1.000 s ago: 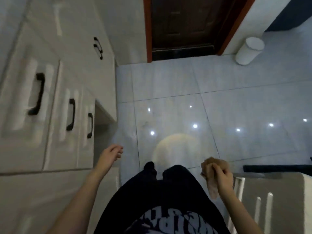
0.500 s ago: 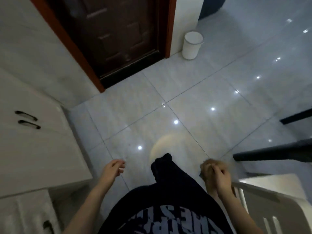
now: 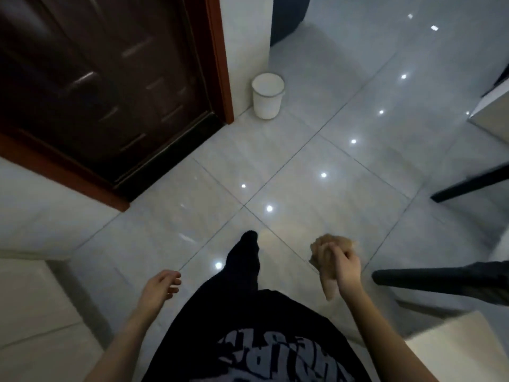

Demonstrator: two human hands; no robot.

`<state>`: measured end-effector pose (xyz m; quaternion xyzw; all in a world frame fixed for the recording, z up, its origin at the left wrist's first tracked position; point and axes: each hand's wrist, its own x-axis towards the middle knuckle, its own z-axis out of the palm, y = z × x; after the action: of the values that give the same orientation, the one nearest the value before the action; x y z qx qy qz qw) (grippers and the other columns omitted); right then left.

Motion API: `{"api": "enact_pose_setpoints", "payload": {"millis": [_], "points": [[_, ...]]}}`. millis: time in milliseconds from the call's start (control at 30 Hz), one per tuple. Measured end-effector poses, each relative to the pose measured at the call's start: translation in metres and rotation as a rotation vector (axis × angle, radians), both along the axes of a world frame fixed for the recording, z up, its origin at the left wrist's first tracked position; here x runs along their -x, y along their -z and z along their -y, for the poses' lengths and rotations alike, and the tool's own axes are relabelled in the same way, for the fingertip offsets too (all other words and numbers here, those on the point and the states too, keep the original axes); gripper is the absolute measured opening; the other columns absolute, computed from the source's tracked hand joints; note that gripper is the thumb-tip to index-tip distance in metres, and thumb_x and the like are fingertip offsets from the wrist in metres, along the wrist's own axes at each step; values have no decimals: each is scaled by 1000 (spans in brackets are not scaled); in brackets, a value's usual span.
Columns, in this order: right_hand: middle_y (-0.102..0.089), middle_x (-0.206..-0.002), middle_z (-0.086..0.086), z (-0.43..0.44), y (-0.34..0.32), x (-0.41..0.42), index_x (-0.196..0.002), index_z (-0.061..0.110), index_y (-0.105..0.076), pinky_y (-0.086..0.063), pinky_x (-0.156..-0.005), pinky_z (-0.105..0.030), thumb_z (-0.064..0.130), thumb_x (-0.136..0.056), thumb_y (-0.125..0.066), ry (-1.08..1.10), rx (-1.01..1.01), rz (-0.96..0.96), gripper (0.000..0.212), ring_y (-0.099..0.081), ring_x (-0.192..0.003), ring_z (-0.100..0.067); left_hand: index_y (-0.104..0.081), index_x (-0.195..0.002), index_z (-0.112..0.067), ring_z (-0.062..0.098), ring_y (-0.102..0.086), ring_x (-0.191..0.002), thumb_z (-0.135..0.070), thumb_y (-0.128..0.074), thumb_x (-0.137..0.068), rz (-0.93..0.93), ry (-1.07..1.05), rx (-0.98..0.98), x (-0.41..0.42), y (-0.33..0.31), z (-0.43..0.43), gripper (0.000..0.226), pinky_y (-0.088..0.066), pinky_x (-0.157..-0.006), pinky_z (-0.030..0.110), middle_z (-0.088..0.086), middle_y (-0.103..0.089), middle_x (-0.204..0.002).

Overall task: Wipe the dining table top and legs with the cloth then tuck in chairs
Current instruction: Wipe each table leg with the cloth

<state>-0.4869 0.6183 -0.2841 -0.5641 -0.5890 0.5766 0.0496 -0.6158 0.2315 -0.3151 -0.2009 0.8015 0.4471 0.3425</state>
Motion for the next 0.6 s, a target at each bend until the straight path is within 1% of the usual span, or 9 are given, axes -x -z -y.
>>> {"api": "enact_pose_setpoints", "payload": {"millis": [67, 100, 167, 200, 300, 367, 433, 533, 600], "points": [[-65, -89, -12, -15, 4, 22, -87, 9, -65, -41, -77, -32, 16, -92, -59, 87, -24, 16, 11, -61, -90, -26, -63, -92, -2, 27, -57, -72, -12, -46, -96, -9, 66, -10, 57, 0, -33, 19, -43, -65, 29, 16, -63, -84], [-65, -92, -13, -23, 6, 32, -91, 7, -65, -41, -78, -33, 15, -92, -60, 137, -27, 28, 10, -61, -92, -28, -63, -90, -3, 28, -57, -73, -12, -47, -96, -20, 110, -22, 87, 0, -52, 19, -43, -65, 29, 15, -63, -84], [-66, -99, -16, -41, 11, 44, -104, 0, -65, -42, -81, -34, 15, -92, -60, 235, -20, 72, 21, -61, -99, -32, -63, -88, -5, 27, -56, -71, -12, -48, -95, -40, 203, -29, 144, -2, -93, 18, -43, -65, 29, 16, -63, -84], [-67, -102, -18, -49, 12, 47, -107, -2, -65, -43, -82, -35, 14, -91, -60, 278, -16, 95, 24, -62, -100, -33, -63, -89, -5, 25, -56, -70, -12, -48, -95, -50, 254, -32, 169, -5, -114, 18, -43, -65, 29, 15, -63, -83], [-68, -101, -20, -69, 8, 56, -102, -1, -67, -47, -88, -41, 17, -89, -63, 463, -17, 120, 23, -63, -100, -32, -64, -91, -5, 24, -57, -73, -13, -49, -95, -70, 409, -78, 233, -13, -187, 18, -43, -67, 28, 11, -63, -81], [-67, -98, -17, -80, -1, 59, -96, 2, -66, -46, -87, -40, 15, -89, -62, 584, -14, 128, 16, -61, -97, -30, -65, -87, -9, 23, -58, -74, -14, -48, -95, -84, 506, -83, 262, -12, -234, 20, -44, -66, 27, 10, -64, -81], [-65, -99, -16, -92, -6, 59, -98, 5, -65, -45, -89, -42, 15, -90, -60, 690, -2, 135, 14, -60, -97, -30, -65, -85, -10, 21, -57, -72, -13, -47, -95, -88, 589, -92, 278, -11, -280, 21, -44, -66, 26, 8, -64, -79], [-64, -99, -17, -118, -1, 55, -101, 6, -64, -46, -89, -43, 17, -90, -59, 852, 29, 155, 17, -60, -96, -32, -65, -83, -10, 18, -56, -71, -11, -45, -96, -62, 689, -106, 295, -3, -350, 24, -44, -65, 23, 7, -63, -77], [-64, -100, -17, -143, 5, 57, -106, 3, -64, -46, -88, -43, 16, -90, -58, 920, 36, 172, 22, -60, -98, -34, -65, -82, -10, 19, -55, -71, -11, -45, -96, -35, 746, -100, 306, 3, -395, 25, -44, -65, 22, 8, -62, -77]]}}
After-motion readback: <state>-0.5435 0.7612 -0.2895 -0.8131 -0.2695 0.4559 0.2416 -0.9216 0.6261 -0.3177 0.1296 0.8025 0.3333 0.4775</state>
